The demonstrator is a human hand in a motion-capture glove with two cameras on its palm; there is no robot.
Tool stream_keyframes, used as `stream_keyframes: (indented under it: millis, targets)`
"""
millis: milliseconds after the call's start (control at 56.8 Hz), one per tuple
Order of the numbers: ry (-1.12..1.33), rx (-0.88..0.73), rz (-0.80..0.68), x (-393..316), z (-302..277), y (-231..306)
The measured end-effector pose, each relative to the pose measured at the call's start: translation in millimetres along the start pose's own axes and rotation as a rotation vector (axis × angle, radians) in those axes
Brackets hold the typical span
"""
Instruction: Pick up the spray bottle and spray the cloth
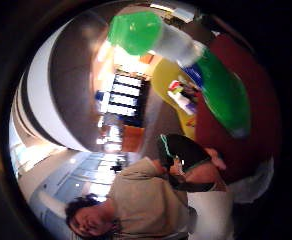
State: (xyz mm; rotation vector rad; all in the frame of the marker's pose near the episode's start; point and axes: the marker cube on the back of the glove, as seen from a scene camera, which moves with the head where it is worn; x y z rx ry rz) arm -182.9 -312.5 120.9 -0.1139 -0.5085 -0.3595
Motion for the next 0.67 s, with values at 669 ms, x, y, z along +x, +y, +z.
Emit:
stream_keyframes:
  millis: [669]
  targets:
    - [0.438, 0.057, 0.195, -24.0, -23.4, 131.4]
